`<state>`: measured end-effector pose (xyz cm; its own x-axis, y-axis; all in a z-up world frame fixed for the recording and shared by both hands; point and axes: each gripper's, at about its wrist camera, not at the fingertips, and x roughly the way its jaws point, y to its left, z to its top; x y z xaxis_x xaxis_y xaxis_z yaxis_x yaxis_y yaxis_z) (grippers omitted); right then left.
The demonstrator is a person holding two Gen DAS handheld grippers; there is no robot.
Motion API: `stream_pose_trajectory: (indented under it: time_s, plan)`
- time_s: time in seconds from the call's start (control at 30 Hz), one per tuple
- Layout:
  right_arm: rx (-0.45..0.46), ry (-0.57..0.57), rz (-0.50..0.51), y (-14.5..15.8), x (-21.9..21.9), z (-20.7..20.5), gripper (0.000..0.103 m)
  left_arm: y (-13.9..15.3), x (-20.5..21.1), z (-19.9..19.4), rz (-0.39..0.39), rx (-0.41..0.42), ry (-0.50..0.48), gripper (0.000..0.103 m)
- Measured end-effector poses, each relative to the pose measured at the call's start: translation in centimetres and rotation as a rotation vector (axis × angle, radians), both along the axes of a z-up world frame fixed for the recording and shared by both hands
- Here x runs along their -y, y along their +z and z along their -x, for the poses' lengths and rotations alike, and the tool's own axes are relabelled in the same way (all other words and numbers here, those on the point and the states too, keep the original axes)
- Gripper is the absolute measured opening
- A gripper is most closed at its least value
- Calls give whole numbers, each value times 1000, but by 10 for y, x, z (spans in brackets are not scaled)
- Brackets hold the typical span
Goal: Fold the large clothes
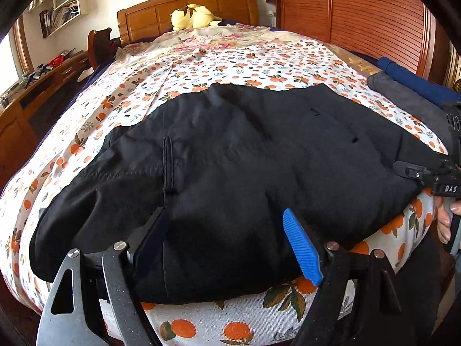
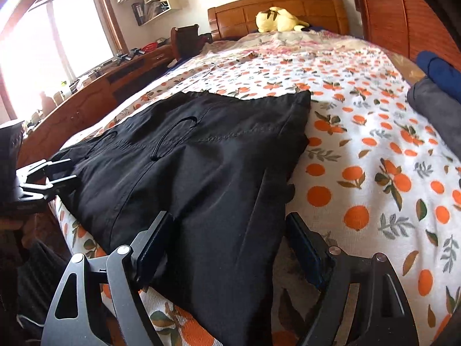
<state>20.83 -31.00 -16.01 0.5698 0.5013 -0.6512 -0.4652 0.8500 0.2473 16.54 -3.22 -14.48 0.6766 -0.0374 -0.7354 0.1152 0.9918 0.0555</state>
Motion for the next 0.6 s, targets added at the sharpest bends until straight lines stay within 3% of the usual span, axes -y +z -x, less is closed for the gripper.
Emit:
stream_pose_trajectory:
  time_s: [0.2, 0.27, 0.37, 0.47, 0.53, 0.6]
  plan:
    - [-25, -50, 34, 5, -6, 4, 81, -8, -4, -5, 29, 0, -59, 81]
    - [-33, -63, 39, 7, -11, 6, 75, -8, -6, -7, 42, 1, -83, 81]
    - [-52, -76, 30, 10, -17, 10, 62, -9, -11, -5, 69, -1, -104, 81]
    - [-57, -57, 35, 16, -22, 11, 42, -10, -15, -3, 103, 8, -99, 81]
    - [-40, -40, 70, 23, -26, 11, 31, -13, -17, -2, 126, 16, -89, 81]
    - [-15, -24, 123, 30, -32, 12, 27, -14, -17, 0, 133, 20, -87, 81]
